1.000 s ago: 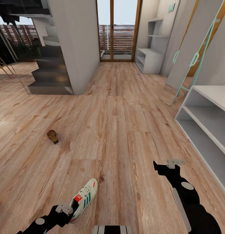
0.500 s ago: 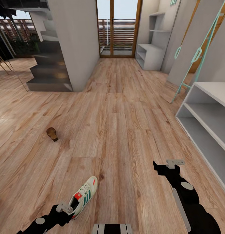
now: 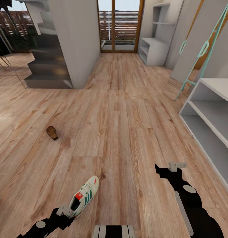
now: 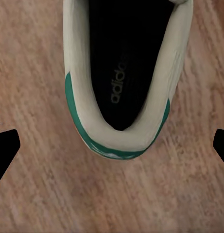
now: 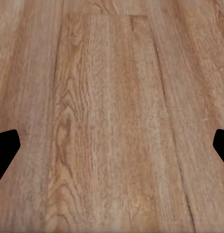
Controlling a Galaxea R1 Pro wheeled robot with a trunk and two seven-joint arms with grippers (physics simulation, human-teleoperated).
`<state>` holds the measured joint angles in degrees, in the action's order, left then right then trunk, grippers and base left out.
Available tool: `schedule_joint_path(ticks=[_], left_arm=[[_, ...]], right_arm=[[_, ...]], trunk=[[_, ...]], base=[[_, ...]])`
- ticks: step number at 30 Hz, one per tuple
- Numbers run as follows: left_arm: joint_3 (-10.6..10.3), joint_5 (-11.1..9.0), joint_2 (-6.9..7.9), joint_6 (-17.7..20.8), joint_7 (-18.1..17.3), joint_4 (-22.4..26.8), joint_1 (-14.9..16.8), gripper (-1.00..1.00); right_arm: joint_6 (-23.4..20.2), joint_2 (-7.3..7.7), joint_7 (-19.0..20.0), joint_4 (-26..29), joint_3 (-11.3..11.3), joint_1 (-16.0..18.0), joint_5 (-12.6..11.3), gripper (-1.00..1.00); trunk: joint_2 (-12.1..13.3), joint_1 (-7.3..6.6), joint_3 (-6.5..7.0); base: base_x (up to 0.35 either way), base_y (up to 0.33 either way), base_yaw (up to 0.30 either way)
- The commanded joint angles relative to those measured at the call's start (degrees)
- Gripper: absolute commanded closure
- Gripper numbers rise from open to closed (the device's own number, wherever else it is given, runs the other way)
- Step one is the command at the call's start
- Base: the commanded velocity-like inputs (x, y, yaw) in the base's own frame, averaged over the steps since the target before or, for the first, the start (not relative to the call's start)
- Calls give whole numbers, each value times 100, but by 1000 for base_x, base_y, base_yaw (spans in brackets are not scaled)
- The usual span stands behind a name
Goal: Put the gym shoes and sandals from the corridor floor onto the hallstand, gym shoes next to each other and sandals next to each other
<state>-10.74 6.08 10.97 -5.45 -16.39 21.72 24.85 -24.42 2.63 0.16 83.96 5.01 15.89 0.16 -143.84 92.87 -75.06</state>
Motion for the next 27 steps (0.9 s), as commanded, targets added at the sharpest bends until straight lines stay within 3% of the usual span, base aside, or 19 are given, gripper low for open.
schedule_joint_path(ticks=[1,22,27], left_arm=[[2,60,1,-34,-3,-1,2,-100],[2,65,1,-388,2,-9,-6,-100],[8,61,1,-406,12,-17,-4,-100]], right_arm=[[-33,1,2,7,0,2,4,-100],[-33,1,0,6,0,5,2,-100],[-33,1,-1,6,0,3,2,-100]], trunk=[[-3,1,-27],[-6,6,-71],[-6,6,-71]], base=[[0,0,0],[0,0,0],[157,0,0]])
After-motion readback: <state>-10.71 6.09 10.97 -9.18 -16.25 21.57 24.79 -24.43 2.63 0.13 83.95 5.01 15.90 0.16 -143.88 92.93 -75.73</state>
